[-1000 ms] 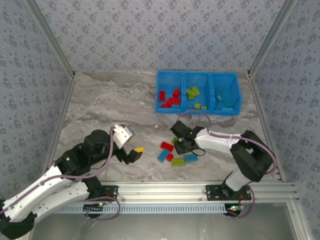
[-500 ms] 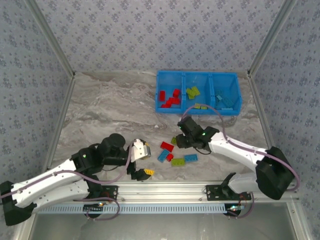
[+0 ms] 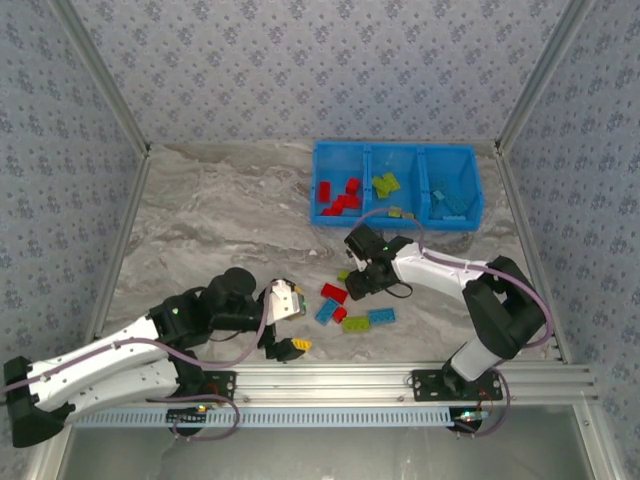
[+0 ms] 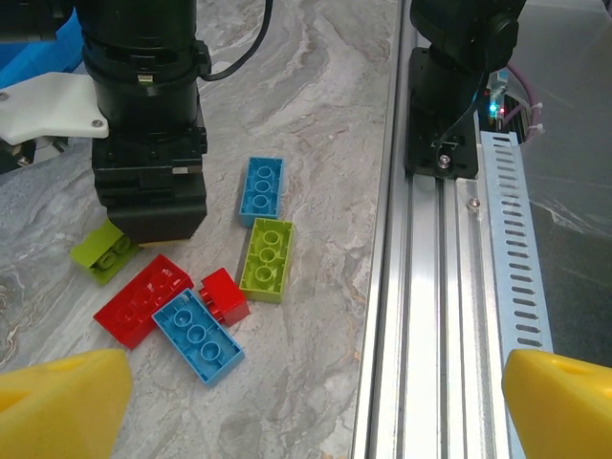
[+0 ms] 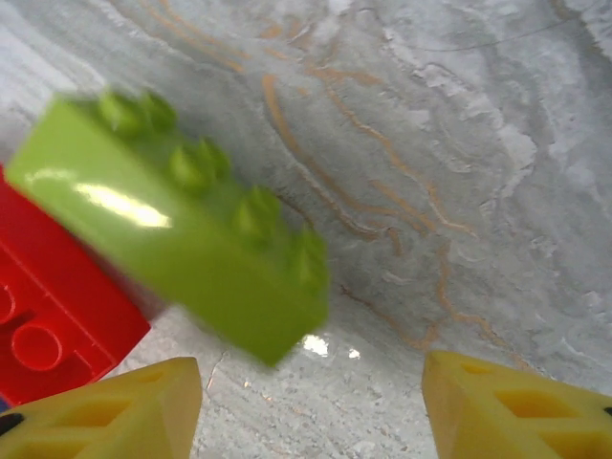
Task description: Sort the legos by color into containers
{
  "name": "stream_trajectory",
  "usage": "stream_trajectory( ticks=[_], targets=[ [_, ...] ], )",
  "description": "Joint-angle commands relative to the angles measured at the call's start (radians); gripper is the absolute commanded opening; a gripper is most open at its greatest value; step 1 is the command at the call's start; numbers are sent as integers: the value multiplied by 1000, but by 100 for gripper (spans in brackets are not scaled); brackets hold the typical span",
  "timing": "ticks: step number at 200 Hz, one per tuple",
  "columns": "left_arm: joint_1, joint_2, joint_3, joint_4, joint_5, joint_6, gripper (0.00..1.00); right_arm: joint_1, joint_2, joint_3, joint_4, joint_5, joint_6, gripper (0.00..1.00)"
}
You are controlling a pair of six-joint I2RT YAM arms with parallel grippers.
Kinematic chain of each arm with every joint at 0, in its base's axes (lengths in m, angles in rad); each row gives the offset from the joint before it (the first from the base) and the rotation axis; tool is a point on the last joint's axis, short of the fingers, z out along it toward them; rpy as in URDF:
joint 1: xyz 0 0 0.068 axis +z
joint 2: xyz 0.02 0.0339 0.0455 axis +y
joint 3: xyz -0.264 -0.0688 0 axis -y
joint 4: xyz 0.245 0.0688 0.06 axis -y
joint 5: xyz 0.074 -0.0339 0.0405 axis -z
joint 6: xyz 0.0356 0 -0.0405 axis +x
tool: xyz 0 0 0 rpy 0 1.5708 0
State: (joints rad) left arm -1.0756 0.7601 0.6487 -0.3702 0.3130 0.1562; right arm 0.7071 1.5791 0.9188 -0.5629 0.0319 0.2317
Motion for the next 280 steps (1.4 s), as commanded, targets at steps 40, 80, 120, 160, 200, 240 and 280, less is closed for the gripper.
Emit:
stream_trajectory(
  ticks=[40, 80, 120, 160, 200, 240, 280],
  targets=[
    [-9, 3, -4, 42, -20, 6, 99, -8, 81, 49, 1, -45, -55, 73],
    [-10, -2, -11, 40, -31, 2, 99, -3, 131, 157, -6, -53, -76, 73],
    [-10, -6, -18, 48, -35, -4, 99, -14, 221, 228, -12, -63, -98, 61],
    [-10, -32, -32, 44, -39, -8, 99, -2, 232, 211, -7, -83, -91, 45],
    [-10, -59, -52, 78, -22, 0, 99, -8, 115, 144, 2, -30, -6, 28],
    [-10, -67, -65, 143, -33, -20, 99, -57, -90, 92, 32, 43, 119, 22],
    [-10, -42, -56, 207, -219, -95, 99, -292, -142, 198, 71, 135, 194, 25]
  ],
)
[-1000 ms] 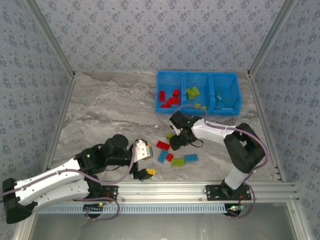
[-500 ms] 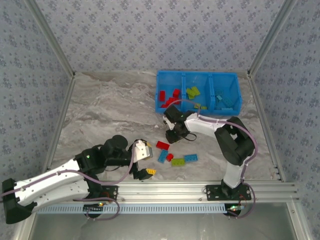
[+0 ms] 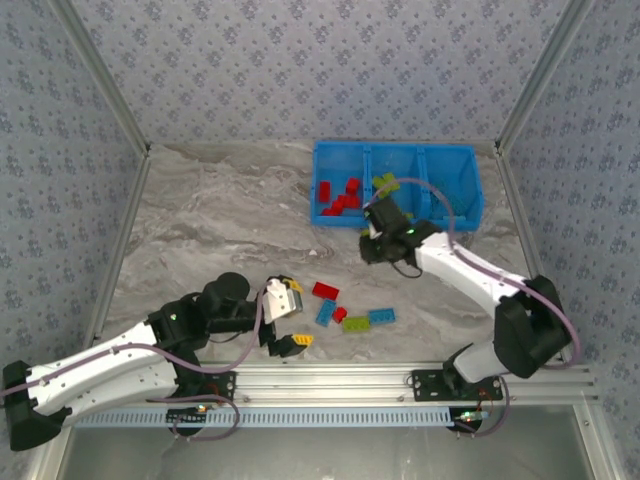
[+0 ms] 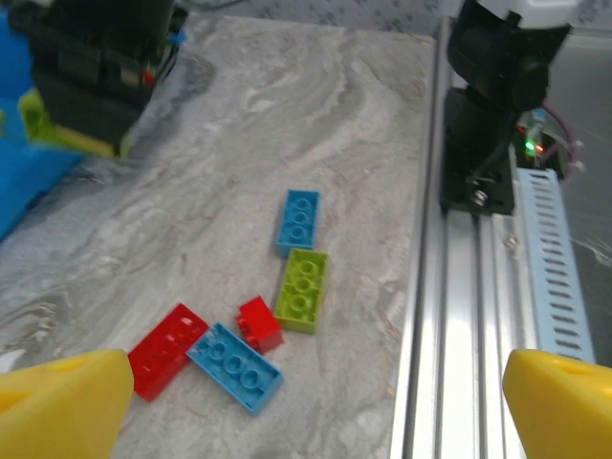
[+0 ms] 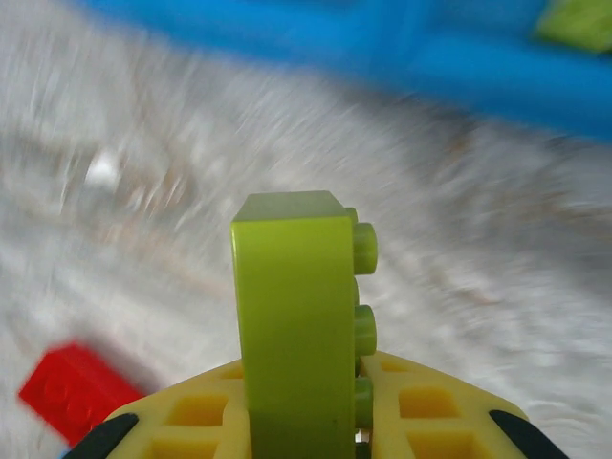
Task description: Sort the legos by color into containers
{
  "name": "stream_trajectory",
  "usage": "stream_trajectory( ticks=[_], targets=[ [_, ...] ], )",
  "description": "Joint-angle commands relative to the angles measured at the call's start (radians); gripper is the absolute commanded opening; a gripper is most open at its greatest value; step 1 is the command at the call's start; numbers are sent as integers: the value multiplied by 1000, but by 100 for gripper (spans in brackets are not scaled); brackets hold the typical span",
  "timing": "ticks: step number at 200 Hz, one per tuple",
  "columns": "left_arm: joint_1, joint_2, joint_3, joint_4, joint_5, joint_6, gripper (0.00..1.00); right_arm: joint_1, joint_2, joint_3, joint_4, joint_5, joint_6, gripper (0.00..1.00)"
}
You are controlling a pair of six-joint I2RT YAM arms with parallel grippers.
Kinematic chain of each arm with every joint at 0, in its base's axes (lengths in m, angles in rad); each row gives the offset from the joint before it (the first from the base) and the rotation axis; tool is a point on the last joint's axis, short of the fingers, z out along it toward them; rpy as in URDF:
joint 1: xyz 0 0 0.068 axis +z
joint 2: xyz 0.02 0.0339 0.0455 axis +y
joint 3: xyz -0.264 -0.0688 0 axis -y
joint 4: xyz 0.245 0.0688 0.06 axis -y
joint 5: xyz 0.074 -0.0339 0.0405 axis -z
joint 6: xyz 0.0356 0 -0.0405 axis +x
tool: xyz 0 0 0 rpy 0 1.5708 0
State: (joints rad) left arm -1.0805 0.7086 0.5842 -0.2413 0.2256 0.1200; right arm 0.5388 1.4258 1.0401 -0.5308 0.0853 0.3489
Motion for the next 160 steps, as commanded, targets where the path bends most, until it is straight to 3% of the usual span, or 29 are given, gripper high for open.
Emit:
stream_trajectory(
  ticks=[1, 24, 44, 63, 78, 97, 114, 132, 160],
  targets=[
    [-6, 10, 9, 78, -138, -61, 99, -129, 15, 80, 42, 81, 77, 25],
    [-6, 37, 18, 81, -362, -194, 99, -227, 172, 256, 49, 68, 47, 27],
    [-3, 54, 24, 52, -554, -417, 99, -271, 370, 458, -26, 72, 26, 29],
    [3, 59, 22, -1, -660, -660, 99, -285, 490, 597, -66, 68, 25, 37],
    [11, 69, 21, -51, -703, -850, 99, -286, 520, 653, -108, 67, 24, 51],
    [22, 102, 32, -115, -720, -1078, 96, -286, 491, 670, -135, 70, 31, 56],
    [25, 163, 58, -126, -692, -1185, 94, -285, 412, 619, -140, 55, 41, 56],
    [25, 260, 114, -129, -654, -1221, 94, -278, 275, 508, -139, 3, 62, 58],
    [25, 474, 252, -165, -582, -1174, 99, -203, -9, 258, -109, -94, 73, 74]
  ],
)
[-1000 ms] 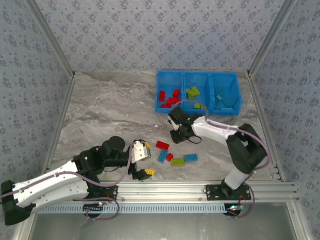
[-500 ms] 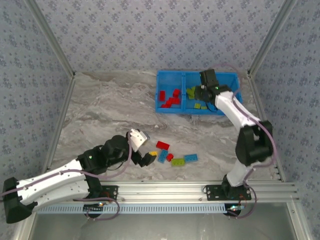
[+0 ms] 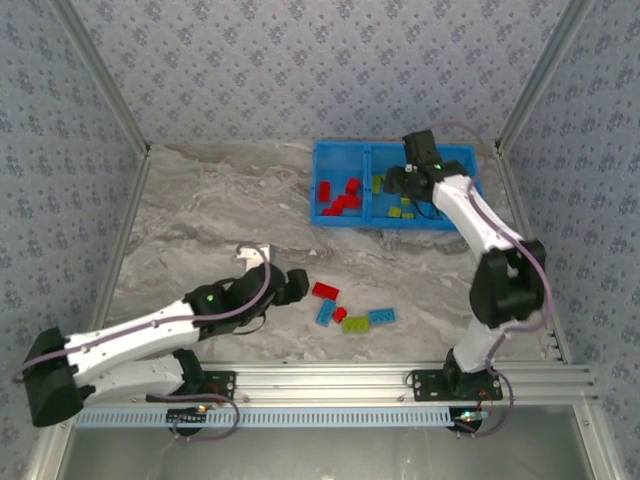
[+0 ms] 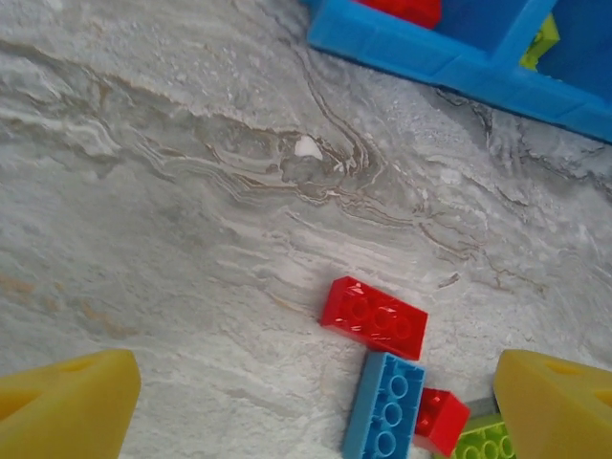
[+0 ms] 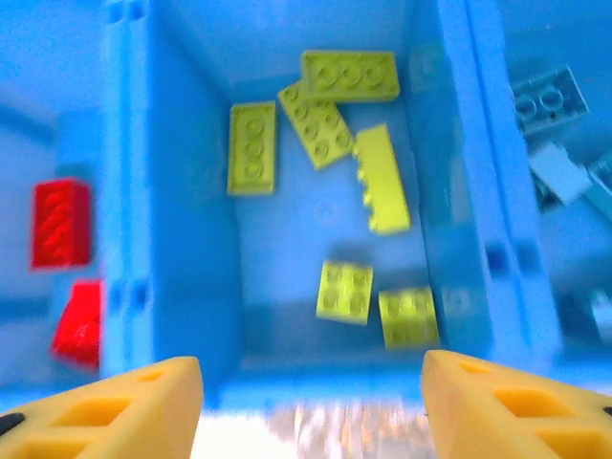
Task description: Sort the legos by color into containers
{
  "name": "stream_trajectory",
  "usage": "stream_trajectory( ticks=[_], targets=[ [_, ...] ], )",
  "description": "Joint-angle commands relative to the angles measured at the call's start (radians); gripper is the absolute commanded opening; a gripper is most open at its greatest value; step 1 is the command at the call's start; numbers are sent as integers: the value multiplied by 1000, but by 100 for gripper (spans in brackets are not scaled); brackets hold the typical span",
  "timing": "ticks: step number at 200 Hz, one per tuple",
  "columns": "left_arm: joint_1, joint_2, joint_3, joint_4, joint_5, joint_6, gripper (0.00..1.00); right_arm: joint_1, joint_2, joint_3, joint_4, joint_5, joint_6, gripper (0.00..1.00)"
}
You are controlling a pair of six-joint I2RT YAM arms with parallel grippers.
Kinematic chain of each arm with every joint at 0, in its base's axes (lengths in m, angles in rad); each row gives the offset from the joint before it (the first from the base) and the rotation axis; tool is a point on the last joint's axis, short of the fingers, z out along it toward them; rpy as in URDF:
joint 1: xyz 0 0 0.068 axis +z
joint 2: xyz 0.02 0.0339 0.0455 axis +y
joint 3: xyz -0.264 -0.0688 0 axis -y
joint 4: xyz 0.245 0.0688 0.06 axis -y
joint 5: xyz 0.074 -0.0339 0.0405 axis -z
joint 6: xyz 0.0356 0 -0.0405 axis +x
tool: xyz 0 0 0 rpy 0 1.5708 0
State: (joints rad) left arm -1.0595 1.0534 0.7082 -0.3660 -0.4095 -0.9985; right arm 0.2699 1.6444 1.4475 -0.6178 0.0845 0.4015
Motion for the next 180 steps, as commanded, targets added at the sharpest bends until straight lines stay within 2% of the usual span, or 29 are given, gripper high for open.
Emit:
stream_trajectory(
  ticks=[1, 26, 38, 50, 78, 102, 138, 180],
  targets=[
    [4, 137, 133, -44, 55, -55, 99, 70, -237, -156, -24, -97, 20, 75],
    [3, 335, 256, -97, 104, -50, 99, 178, -440, -316, -99, -139, 13, 89],
    [3, 413, 284, -90, 128, -23, 99, 204, -505, -373, -138, -246, 17, 92],
    [1, 483, 308, -76, 152, 64, 99, 232, -551, -408, -191, -318, 16, 94],
    [1, 601, 361, -106, 195, 275, 99, 300, -651, -477, -279, -251, 44, 100],
    [1, 667, 379, -114, 244, 379, 99, 295, -695, -524, -297, -226, 60, 100],
    [3, 742, 400, -72, 250, 393, 99, 295, -685, -548, -285, -229, 70, 100],
    [4, 813, 440, -72, 227, 393, 83, 300, -681, -568, -287, -276, 60, 98]
  ],
)
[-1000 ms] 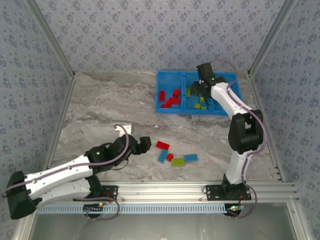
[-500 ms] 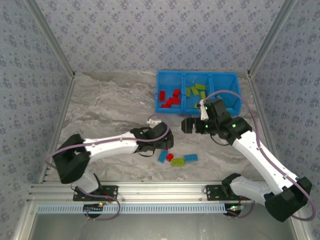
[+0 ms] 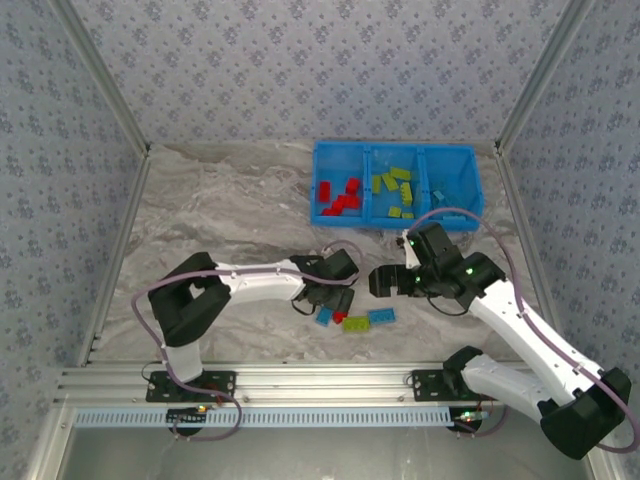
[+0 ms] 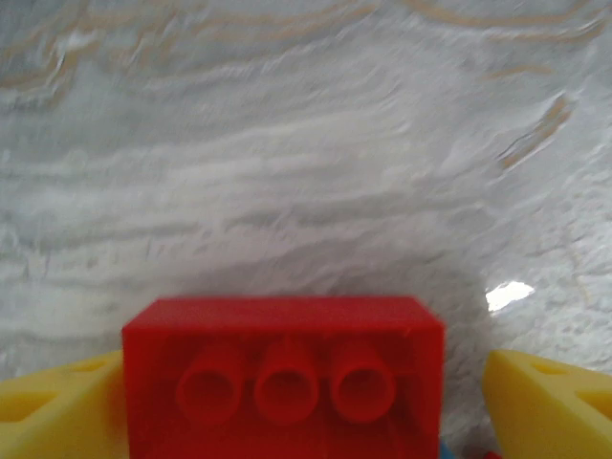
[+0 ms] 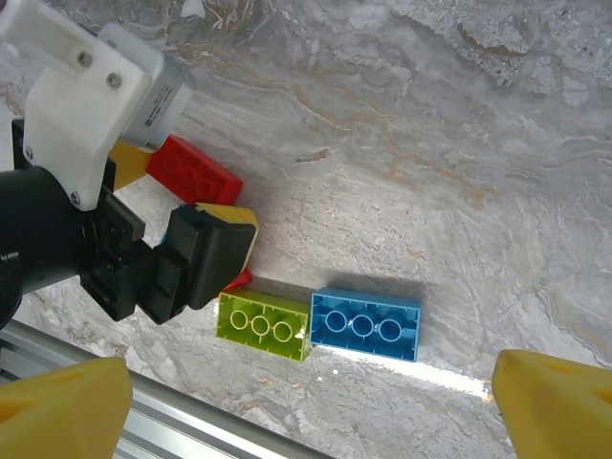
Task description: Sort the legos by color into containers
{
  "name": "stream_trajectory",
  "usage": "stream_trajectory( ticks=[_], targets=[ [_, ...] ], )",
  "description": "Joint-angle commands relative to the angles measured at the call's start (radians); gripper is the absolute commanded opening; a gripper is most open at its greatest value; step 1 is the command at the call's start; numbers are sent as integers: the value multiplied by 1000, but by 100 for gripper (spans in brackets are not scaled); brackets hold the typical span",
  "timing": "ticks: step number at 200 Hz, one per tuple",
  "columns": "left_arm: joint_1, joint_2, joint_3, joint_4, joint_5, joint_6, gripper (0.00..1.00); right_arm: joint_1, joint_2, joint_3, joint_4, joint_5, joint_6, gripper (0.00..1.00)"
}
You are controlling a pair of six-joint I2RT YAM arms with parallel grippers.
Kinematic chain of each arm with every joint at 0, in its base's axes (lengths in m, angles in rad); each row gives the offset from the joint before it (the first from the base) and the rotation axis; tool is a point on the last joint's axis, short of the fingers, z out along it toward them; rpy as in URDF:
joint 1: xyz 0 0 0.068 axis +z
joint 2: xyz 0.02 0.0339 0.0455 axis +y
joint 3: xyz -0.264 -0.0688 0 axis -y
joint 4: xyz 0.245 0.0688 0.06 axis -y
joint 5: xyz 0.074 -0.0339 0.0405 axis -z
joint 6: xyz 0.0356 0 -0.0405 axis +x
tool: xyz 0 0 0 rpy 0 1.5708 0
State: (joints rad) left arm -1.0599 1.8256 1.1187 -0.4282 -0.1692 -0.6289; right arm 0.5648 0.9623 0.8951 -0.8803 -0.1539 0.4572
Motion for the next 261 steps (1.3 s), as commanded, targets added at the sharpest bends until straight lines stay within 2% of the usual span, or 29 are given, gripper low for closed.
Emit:
stream_trajectory(
  ticks=[1, 40, 80, 106, 135, 186, 217, 243, 261],
  targets=[
    [5, 41, 31, -10, -14, 24, 83, 5, 2, -17, -24, -38, 4, 98],
    [6, 47, 38, -13, -18, 7, 62, 9, -9, -50, -54, -153, -12, 93],
    [7, -66, 25, 3, -85, 9, 57, 8, -92, -11, -120, -82, 31, 90],
    [27, -126, 70, 7, -165, 42, 57, 6, -152, 26, -174, -49, 64, 88],
    [102, -76, 209, -1, -192, 86, 57, 6, -210, 70, -235, 34, 92, 88],
    [251, 197, 612, -15, -199, 192, 56, -6, -242, 69, -242, 71, 115, 89],
    [335, 370, 842, -39, -125, 207, 56, -6, -243, 71, -232, 63, 122, 89],
    [365, 466, 1050, -117, -96, 232, 71, -6, -241, 74, -232, 57, 127, 90],
    [365, 474, 1119, -144, -91, 249, 78, -6, -240, 72, -235, 59, 128, 90]
  ],
)
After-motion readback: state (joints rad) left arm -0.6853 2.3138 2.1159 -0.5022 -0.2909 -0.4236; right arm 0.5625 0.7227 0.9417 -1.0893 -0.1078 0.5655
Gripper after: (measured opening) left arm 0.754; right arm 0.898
